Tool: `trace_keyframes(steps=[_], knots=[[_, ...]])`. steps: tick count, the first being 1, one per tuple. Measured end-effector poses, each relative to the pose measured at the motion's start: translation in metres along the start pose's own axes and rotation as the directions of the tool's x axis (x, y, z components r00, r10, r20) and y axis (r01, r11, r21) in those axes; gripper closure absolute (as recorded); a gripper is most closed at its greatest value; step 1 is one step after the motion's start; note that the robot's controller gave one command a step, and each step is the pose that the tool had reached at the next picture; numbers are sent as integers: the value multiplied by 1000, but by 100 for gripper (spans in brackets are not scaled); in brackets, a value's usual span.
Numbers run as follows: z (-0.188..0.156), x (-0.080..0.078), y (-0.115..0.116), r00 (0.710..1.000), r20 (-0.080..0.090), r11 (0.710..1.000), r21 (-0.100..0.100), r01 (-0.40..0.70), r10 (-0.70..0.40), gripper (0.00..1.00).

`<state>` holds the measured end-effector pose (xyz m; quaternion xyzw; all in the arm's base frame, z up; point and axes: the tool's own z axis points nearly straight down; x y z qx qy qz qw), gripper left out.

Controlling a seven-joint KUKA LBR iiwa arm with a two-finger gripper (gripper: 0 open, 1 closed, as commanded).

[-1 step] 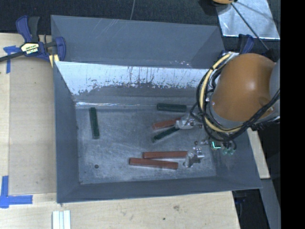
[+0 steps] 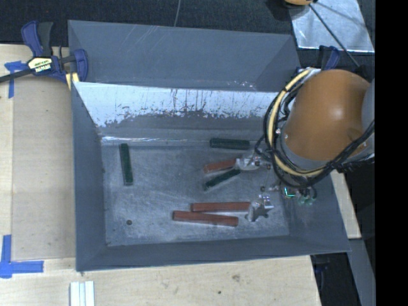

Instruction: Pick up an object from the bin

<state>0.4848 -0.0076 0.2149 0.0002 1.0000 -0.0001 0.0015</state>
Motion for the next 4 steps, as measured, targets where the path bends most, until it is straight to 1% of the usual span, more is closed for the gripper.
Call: trace_keyframes(steps=[1, 2, 3, 4], knots=[[49, -4, 3, 1000, 7, 1000, 0, 18, -18, 0], [138, -23, -1, 997, 21, 997, 3, 75, -75, 100], [138, -23, -1, 997, 21, 997, 3, 75, -75, 100], [-20, -12, -2, 997, 3, 997, 1, 82, -82, 100]])
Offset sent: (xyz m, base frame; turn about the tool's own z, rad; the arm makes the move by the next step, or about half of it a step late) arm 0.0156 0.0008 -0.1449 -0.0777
